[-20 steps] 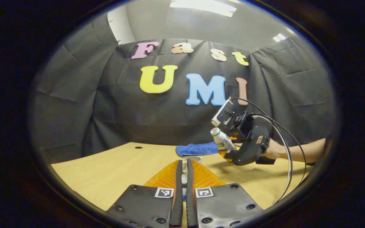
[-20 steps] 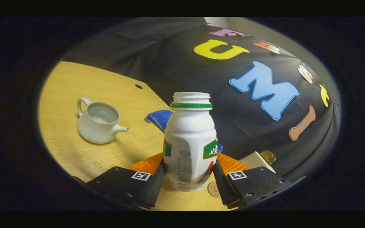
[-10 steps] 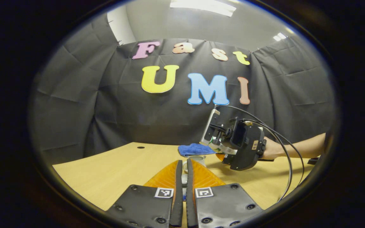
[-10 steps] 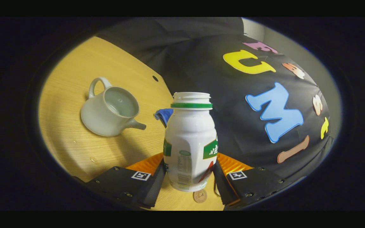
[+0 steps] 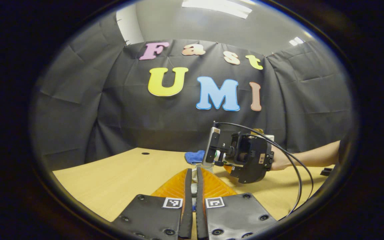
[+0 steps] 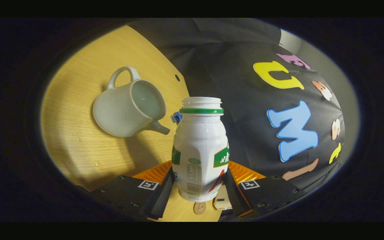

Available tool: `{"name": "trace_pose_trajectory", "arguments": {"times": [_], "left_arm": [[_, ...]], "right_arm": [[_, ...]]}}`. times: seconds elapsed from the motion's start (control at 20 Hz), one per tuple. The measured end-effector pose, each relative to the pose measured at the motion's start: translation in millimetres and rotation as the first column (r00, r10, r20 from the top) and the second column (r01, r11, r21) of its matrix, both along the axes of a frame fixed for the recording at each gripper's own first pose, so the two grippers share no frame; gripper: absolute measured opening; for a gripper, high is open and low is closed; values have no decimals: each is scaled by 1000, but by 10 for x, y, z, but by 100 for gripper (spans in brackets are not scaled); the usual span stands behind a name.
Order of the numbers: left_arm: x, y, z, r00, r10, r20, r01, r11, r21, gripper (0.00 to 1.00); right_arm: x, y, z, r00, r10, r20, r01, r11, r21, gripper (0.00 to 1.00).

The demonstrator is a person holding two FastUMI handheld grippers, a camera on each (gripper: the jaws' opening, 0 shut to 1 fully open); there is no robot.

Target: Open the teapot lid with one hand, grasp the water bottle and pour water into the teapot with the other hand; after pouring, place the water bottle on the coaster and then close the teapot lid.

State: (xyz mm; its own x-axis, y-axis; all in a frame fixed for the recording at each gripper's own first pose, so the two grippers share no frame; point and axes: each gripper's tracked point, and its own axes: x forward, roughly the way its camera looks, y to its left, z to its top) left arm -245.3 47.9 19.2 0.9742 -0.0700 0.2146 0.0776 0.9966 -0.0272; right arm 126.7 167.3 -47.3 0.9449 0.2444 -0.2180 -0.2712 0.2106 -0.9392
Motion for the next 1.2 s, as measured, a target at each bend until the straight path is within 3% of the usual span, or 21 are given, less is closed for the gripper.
{"name": "trace_pose_trajectory", "arguments": {"times": [0.05, 0.2, 0.45, 0.5, 0.55, 0.75, 0.8, 0.95, 1.15, 1.2], "left_arm": [[4, 24, 8, 1000, 7, 2, -7, 1000, 5, 11], [1, 34, -11, 1000, 9, 1, -9, 1000, 2, 14], [21, 32, -21, 1000, 11, -8, -11, 1000, 3, 14], [15, 35, -38, 1000, 12, -7, -12, 1000, 4, 11], [22, 43, -27, 1000, 14, -7, -14, 1000, 6, 14], [12, 35, -39, 1000, 16, -8, -16, 1000, 7, 14], [18, 29, -42, 1000, 16, -9, -15, 1000, 8, 11], [23, 44, -46, 1000, 20, -10, -19, 1000, 13, 14], [49, 75, -64, 1000, 24, -20, -24, 1000, 0, 11], [56, 75, -73, 999, 23, -23, -24, 1000, -3, 15]], "right_arm": [[-3, 4, 10, 1000, 2, 8, -2, 1000, -17, 74], [-9, 4, -10, 1000, 10, 28, -9, 998, -65, 74], [7, 14, 3, 998, 33, 44, -28, 992, -124, 74], [-4, 15, 1, 998, 42, 45, -35, 990, -136, 74], [-3, 13, 21, 998, 46, 53, -38, 988, -149, 74], [42, 13, 78, 995, 55, 83, -37, 980, -194, 75], [45, 3, 84, 995, 57, 87, -38, 978, -205, 74], [48, 31, 150, 991, 75, 113, -46, 969, -242, 74], [45, 48, 203, 985, 93, 145, -50, 959, -281, 74], [51, 54, 214, 984, 96, 151, -48, 955, -292, 74]]}}
